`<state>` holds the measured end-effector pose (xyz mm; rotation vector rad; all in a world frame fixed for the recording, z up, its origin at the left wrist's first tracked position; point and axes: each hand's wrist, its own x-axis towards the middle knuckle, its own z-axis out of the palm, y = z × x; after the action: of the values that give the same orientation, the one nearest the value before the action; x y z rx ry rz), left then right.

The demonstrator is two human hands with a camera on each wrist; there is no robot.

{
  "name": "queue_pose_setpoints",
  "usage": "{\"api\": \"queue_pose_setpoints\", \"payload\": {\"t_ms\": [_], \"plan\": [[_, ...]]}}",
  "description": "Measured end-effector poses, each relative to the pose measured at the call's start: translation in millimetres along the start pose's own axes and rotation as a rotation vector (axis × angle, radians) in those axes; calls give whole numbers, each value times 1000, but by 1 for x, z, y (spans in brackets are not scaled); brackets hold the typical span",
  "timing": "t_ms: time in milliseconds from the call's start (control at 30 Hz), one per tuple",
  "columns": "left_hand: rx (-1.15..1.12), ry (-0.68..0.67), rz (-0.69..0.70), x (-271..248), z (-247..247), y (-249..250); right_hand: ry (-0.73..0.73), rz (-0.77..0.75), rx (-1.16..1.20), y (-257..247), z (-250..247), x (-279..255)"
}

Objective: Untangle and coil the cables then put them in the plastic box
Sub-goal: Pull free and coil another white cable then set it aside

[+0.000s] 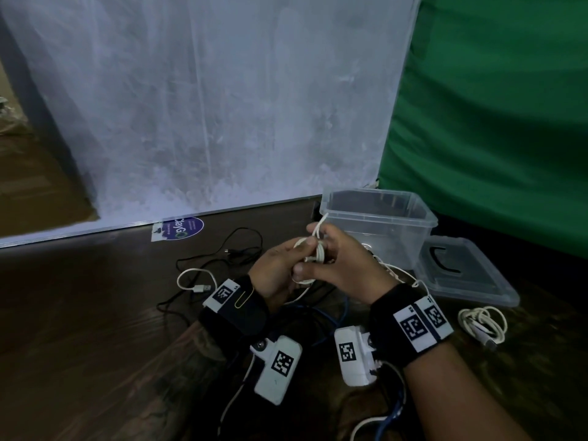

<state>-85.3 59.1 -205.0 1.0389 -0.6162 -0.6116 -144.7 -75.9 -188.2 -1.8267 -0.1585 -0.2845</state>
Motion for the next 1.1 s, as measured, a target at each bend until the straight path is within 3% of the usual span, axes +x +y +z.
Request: {"api": "queue_pose_setpoints", "payload": {"t_ms": [100,200,233,367,467,600,800,967,1100], "plan": [[-77,51,-30,1,0,2,87,-56,-79,1,2,0],[-147,67,-38,0,-2,-1,267,-98,-257,-3,-2,-1],[-140,61,-22,0,-1,-2,265,-89,-246,-5,-4,-2],[-118,20,39,0,7,-4,26,-25,-95,2,-4,-1],[-102,-15,56,-1,11,-1,81,-58,-105,7,0,3],[-150,61,36,3,4,0,207,-92,-64,11,4,6],[-68,78,93,7,-2,-8,347,-108,-228,7,0,7],[53,116,175,3,2,-10,326,-88,-105,3,-7,3],[35,93,164,5,-3,-9,215,30,245,-3,-6,-1]]}}
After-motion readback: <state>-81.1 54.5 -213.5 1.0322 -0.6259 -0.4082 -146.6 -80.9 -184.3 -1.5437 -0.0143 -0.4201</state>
